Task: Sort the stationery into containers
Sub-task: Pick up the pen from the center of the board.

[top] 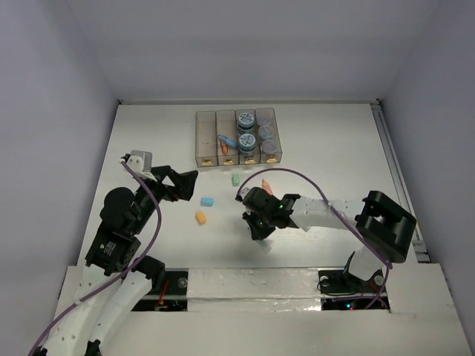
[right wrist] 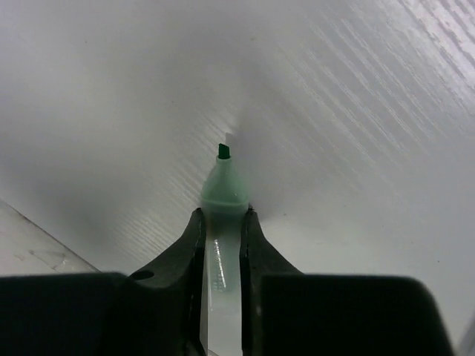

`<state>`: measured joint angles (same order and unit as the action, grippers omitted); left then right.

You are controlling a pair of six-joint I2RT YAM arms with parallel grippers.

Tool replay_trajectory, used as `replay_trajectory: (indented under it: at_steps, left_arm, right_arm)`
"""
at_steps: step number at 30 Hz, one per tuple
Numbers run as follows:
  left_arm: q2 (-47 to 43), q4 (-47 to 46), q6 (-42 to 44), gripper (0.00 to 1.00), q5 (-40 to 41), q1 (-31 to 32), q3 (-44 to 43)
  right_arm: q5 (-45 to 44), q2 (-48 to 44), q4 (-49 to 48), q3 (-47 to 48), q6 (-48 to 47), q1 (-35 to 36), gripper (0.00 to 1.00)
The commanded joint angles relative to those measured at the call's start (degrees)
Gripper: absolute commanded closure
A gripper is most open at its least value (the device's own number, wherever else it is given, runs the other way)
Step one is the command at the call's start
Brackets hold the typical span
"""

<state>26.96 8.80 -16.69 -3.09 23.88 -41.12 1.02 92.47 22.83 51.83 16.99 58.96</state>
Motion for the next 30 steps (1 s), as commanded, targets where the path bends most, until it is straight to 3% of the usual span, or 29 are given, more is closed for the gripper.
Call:
replay_trajectory:
  at_steps: [1,4,11,15,20,24,30]
  left_arm:
    - [0.1,-3.4,0.5,0.1,-3.8,-0.4,0.0]
    - [1.0,-4.5,0.7,0.2,-7.5,-0.4,0.3]
    - [3.9,-4.1,0.3,0.22,-13.2,-0.4,0.1]
    - [5.0,-4.8,0.4,0.22,-15.4,-0.4,0.3]
    - [8.2,-4.8,1.2,0.25,-18.3,-0.4,0.2]
    - [8.5,-4.3,1.7,0.15,-16.8,-0.4,0.0]
    - [8.7,-5.1,1.7,0.15,-17.4,-0.4,-0.1]
  right_arm:
    - [-4.8,-0.8,-2.5,1.7,1.8,0.5,0.95]
    - [-7.9,-2.6,-3.8,4.7,1.6,0.5,0.97]
    - [-15.9,-8.5,-8.6,11.4,0.9,-3.0,0.99]
    - [-12.2,-12.1,-13.4,14.1,2.3,-7.8,0.99]
    - [-6.1,-10.8,-20.4,19.6,4.4,-8.5,0.99]
    - [-2.8,-10.6,-27.2,21.3,8.1,-8.5,0.99]
    - [4.9,-7.1,-34.9,22.5,13.6,-8.0,0.99]
